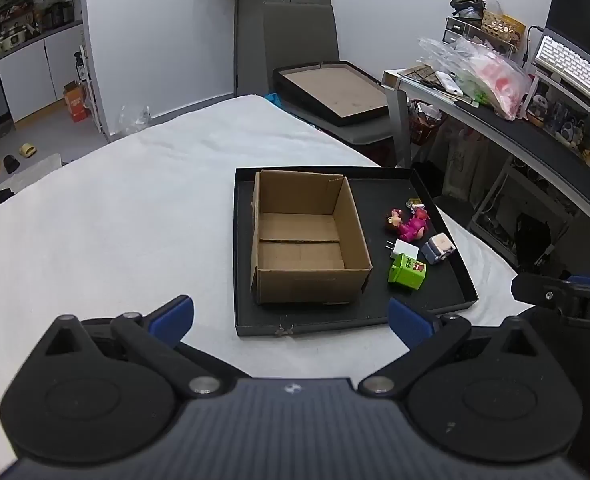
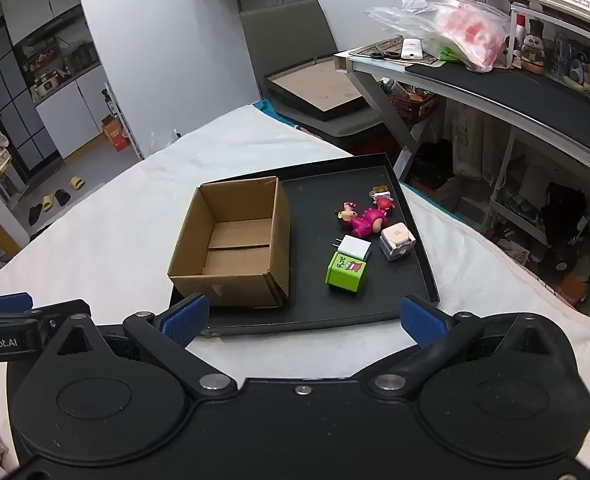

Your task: Organize rigid objects

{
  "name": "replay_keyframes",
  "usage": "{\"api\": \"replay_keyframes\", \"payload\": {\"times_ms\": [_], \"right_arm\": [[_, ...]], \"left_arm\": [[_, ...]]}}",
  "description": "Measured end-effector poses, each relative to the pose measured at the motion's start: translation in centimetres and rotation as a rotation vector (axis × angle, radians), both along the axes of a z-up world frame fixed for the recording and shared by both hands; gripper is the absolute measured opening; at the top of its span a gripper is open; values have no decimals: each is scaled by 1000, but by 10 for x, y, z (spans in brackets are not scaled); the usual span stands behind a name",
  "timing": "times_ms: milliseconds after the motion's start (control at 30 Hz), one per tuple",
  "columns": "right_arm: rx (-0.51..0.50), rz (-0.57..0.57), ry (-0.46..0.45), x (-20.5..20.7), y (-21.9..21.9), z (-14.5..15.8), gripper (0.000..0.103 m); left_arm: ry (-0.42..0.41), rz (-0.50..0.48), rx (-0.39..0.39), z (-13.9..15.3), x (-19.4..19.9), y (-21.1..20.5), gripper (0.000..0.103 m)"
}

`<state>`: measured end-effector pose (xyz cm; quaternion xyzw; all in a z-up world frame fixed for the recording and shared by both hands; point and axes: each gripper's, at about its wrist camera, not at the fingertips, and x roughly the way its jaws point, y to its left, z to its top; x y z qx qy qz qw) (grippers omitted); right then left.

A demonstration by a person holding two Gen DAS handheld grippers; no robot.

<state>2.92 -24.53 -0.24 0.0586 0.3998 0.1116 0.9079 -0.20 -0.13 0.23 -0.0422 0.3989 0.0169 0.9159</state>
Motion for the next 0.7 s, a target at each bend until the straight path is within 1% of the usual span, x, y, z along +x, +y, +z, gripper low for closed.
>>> {"api": "replay_keyframes", "payload": {"times_ms": [67,133,267,300,333,567,700], "right_arm": [[10,-5,0,1,-1,0,103],[15,0,2,1,-1,2,103],[11,5,-7,1,0,4,103],[10,3,-7,-4,7,9,103],[7,9,2,3,0,5,103],[9,-2,12,6,1,2,103],[10,-5,3,4,-1,3,103]], "left_arm": [[7,-3,-11,-1,3,2,103],[-5,-6,-19,1,-2,5,103],[-6,-14,-5,6,1,-3,103],[-7,-14,-5,6,1,-3,103],[-7,-14,-6,6,2,-3,103],[-1,-11,-16,6,3,-2,103],[5,-7,-18,4,4,0,103]]}}
